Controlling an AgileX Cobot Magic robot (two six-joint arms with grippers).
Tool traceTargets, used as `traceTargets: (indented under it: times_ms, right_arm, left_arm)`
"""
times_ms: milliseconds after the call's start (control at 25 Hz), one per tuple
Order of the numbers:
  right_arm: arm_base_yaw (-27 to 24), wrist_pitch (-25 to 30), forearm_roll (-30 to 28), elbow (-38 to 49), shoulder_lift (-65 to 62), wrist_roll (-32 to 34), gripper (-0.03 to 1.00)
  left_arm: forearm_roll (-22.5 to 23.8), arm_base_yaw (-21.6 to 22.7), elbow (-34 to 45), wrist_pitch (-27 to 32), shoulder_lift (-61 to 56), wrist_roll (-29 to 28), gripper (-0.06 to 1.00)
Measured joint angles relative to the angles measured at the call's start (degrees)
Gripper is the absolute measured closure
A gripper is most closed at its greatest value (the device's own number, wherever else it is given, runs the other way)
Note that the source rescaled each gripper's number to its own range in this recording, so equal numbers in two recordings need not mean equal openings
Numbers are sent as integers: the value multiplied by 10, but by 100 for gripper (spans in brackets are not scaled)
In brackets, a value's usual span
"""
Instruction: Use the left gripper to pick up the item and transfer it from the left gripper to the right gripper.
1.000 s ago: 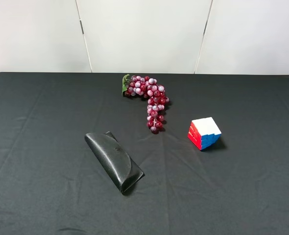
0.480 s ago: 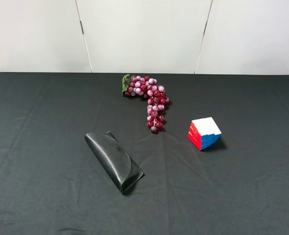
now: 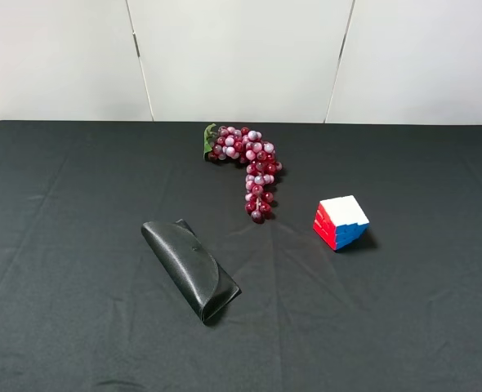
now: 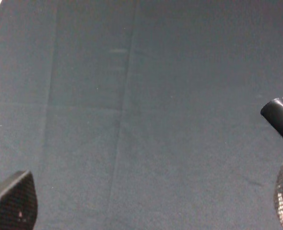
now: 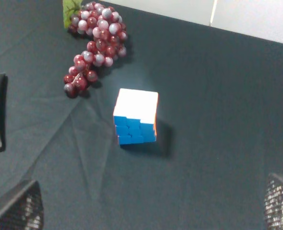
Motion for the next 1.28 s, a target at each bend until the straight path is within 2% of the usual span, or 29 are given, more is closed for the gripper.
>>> traceTargets:
  times_ms: [120, 400, 560, 1280]
  right_arm:
    - [-23, 0, 0, 0, 0, 0, -3]
    - [-172, -1, 0, 0, -4, 0, -3]
    - [-225, -1, 0, 0, -5, 0, -3]
    - [-233, -1, 0, 0, -5, 0, -3]
  left_arm:
    - [0, 0, 0, 0, 0, 0, -3]
    - [0, 0, 0, 0, 0, 0, -3]
    - [0, 0, 0, 0, 0, 0, -3]
    - [0, 0, 0, 0, 0, 0, -3]
